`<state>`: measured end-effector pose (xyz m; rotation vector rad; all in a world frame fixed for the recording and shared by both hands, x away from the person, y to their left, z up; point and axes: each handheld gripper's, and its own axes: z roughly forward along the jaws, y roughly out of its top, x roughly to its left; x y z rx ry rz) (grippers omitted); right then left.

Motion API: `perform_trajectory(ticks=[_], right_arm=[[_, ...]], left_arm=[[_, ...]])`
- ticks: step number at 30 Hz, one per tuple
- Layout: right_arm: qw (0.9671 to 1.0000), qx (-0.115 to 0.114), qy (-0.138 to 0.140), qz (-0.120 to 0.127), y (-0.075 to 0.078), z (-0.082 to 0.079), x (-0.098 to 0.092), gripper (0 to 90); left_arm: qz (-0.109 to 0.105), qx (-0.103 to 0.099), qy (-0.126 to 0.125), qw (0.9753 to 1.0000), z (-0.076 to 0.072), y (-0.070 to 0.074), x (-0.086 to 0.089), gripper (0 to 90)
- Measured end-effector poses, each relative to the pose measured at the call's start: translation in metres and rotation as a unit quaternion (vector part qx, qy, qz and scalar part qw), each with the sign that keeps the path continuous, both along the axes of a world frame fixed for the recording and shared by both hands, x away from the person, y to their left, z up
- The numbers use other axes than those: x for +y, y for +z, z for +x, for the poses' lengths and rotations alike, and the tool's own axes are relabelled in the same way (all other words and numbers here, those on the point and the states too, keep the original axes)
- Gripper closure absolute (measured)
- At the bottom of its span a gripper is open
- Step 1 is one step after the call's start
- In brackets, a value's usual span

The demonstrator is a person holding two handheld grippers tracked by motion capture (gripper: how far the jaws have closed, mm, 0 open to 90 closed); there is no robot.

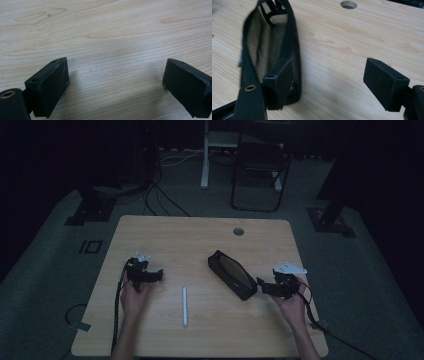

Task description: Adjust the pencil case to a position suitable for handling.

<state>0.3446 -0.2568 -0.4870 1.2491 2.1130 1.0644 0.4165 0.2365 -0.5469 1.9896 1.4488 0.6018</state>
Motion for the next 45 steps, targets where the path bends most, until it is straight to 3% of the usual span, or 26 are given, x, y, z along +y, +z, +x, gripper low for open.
perform_trajectory(ticks=[6, 12, 17, 31, 45], right_arm=[[0.9999, -0.004, 0.015, -0.003, 0.007, -0.005, 0.016, 23.8], [0.9996, 0.003, 0.027, -0.007, 0.004, -0.007, 0.032, 25.5], [0.9991, 0.013, 0.029, -0.027, -0.003, -0.005, 0.04, 35.1], [0.9966, 0.041, 0.062, -0.035, -0.015, 0.003, 0.042, 59.0], [0.9937, 0.035, 0.101, -0.032, -0.016, 0.013, 0.043, 63.8]], left_arm=[[0.0, 0.0, 0.0, 1.0, 0.0, 0.0, 0.0, 7.3], [0.0, 0.0, 0.0, 1.0, 0.0, 0.0, 0.0, 7.2], [0.0, 0.0, 0.0, 1.0, 0.0, 0.0, 0.0, 7.3], [0.0, 0.0, 0.0, 1.0, 0.0, 0.0, 0.0, 7.3], [0.0, 0.0, 0.0, 1.0, 0.0, 0.0, 0.0, 7.3]])
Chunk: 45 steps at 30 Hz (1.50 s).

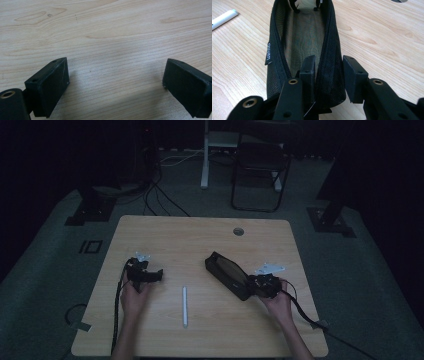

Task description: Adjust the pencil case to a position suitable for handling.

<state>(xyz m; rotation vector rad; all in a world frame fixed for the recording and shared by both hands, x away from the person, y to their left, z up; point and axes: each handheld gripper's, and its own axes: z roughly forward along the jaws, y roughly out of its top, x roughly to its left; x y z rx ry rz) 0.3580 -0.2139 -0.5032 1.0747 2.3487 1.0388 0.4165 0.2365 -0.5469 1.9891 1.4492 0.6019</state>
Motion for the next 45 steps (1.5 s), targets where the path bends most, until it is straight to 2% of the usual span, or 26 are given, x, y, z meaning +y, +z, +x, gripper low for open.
perform_trajectory(ticks=[6, 10, 20, 25, 28, 33, 41, 42, 45], right_arm=[[0.9989, -0.013, 0.043, -0.015, 0.001, 0.005, 0.012, 63.8], [0.9981, -0.013, 0.058, -0.015, 0.0, 0.009, 0.02, 63.6], [0.9985, -0.007, 0.054, -0.011, -0.001, 0.015, 0.032, 59.2], [0.9991, -0.02, 0.038, -0.003, 0.002, 0.013, 0.032, 44.5], [0.9991, -0.031, 0.028, 0.006, 0.008, 0.01, 0.029, 40.5], [0.9984, -0.05, 0.019, 0.02, 0.021, 0.002, 0.026, 39.7], [0.9973, -0.057, 0.038, 0.025, 0.033, -0.014, 0.035, 44.1], [0.9971, -0.058, 0.041, 0.026, 0.034, -0.016, 0.036, 44.1], [0.9967, -0.059, 0.05, 0.024, 0.036, -0.022, 0.043, 45.0]], left_arm=[[0.0, 0.0, 0.0, 1.0, 0.0, 0.0, 0.0, 7.3], [0.0, 0.0, 0.0, 1.0, 0.0, 0.0, 0.0, 7.3], [0.0, 0.0, 0.0, 1.0, 0.0, 0.0, 0.0, 7.3], [0.0, 0.0, 0.0, 1.0, 0.0, 0.0, 0.0, 7.3], [0.0, 0.0, 0.0, 1.0, 0.0, 0.0, 0.0, 7.3], [0.0, 0.0, 0.001, 1.0, 0.0, 0.0, 0.0, 7.3], [0.001, 0.0, 0.001, 1.0, -0.001, 0.001, 0.0, 8.4], [0.001, 0.001, 0.001, 1.0, -0.002, 0.002, 0.0, 9.8], [0.003, 0.009, 0.013, 0.9999, -0.007, 0.006, -0.003, 21.2]])
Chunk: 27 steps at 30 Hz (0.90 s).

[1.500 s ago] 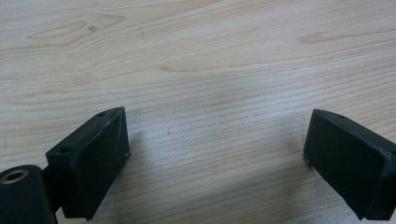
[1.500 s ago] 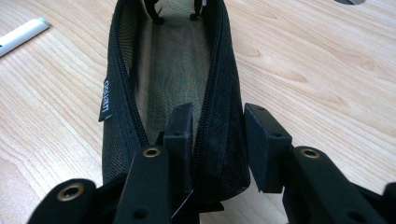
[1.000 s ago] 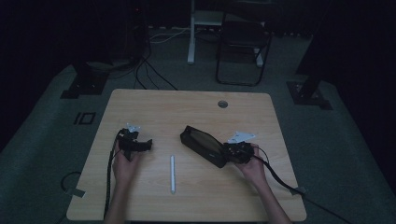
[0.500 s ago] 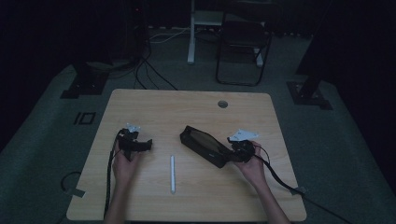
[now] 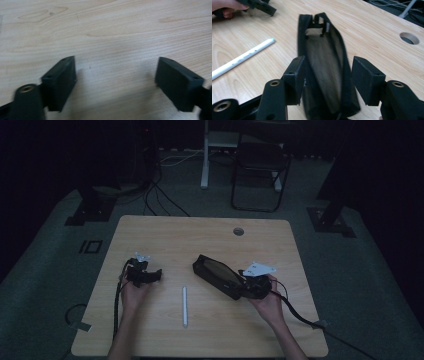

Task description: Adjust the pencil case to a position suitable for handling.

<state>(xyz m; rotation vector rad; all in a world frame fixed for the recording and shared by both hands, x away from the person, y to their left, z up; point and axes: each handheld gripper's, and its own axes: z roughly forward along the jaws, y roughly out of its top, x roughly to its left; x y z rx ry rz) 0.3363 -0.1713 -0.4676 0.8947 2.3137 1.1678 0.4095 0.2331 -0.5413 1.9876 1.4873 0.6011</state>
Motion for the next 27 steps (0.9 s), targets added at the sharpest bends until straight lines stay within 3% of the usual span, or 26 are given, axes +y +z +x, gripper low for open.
perform_trajectory(ticks=[3, 6, 9, 14, 18, 20, 27], right_arm=[[0.9999, -0.005, 0.008, -0.003, 0.001, -0.005, 0.005, 45.3], [0.9999, -0.004, 0.013, 0.0, 0.0, -0.009, 0.007, 45.2], [0.9999, -0.002, 0.016, -0.004, -0.001, -0.012, 0.008, 45.1], [0.9998, -0.001, 0.018, -0.002, -0.003, -0.016, 0.01, 45.0], [0.9996, 0.003, 0.027, -0.003, -0.005, -0.019, 0.013, 45.2], [0.9996, 0.005, 0.029, -0.005, -0.007, -0.021, 0.014, 45.5], [0.9982, 0.025, 0.053, 0.009, -0.014, -0.026, 0.021, 49.1]], left_arm=[[0.001, 0.006, -0.017, 0.9998, -0.01, 0.004, -0.005, 37.6], [0.002, 0.011, -0.049, 0.9987, -0.025, 0.004, -0.013, 39.2], [0.028, 0.007, -0.093, 0.9953, -0.046, 0.007, -0.027, 39.2], [0.027, -0.007, -0.15, 0.9883, -0.08, 0.014, -0.048, 39.4], [0.015, -0.008, -0.175, 0.9844, -0.101, 0.013, -0.055, 39.9], [0.021, -0.008, -0.185, 0.9825, -0.107, 0.011, -0.058, 39.8], [0.022, -0.001, -0.207, 0.978, -0.116, 0.003, -0.068, 39.6]])
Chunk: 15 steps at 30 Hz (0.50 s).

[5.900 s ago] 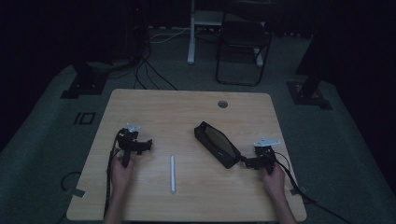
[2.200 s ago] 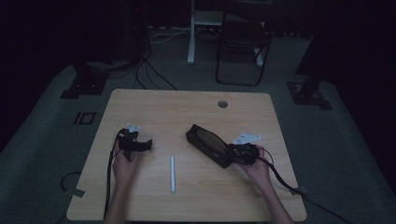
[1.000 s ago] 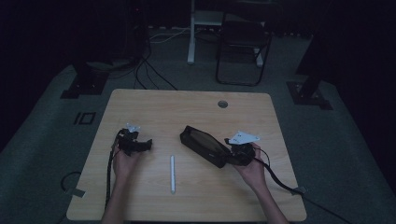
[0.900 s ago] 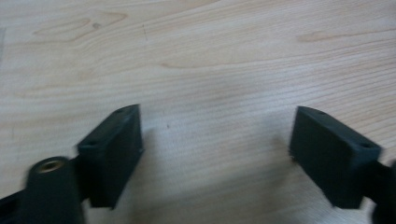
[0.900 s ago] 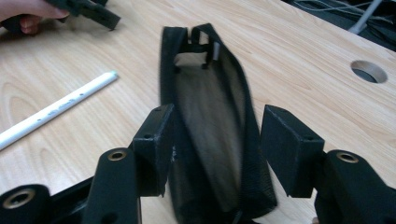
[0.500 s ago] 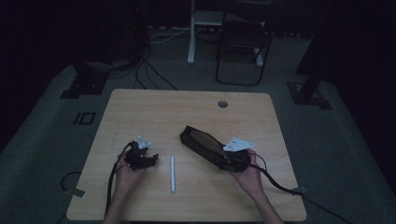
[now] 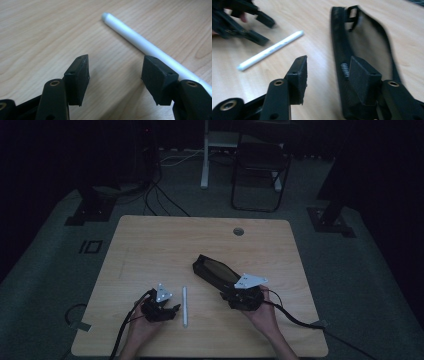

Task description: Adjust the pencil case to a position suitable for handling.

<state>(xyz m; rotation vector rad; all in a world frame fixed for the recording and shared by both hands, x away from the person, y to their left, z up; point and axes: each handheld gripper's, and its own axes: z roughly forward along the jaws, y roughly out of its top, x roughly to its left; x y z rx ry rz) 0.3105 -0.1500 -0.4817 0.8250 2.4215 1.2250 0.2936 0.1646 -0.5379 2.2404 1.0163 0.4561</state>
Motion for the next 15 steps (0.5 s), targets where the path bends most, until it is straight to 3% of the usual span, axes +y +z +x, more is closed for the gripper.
perform_trajectory(ticks=[10, 14, 15], right_arm=[[0.999, 0.007, 0.035, -0.028, -0.011, -0.007, 0.028, 50.1], [0.9988, 0.016, 0.035, -0.03, -0.016, -0.006, 0.034, 50.3], [0.9988, 0.026, 0.032, -0.026, -0.022, -0.004, 0.038, 49.7]], left_arm=[[-0.014, 0.007, -0.044, 0.9989, -0.006, -0.002, -0.023, 39.6], [-0.008, 0.0, -0.063, 0.998, -0.009, -0.002, -0.031, 38.8], [0.003, -0.014, -0.062, 0.9979, -0.009, -0.001, -0.033, 38.6]])
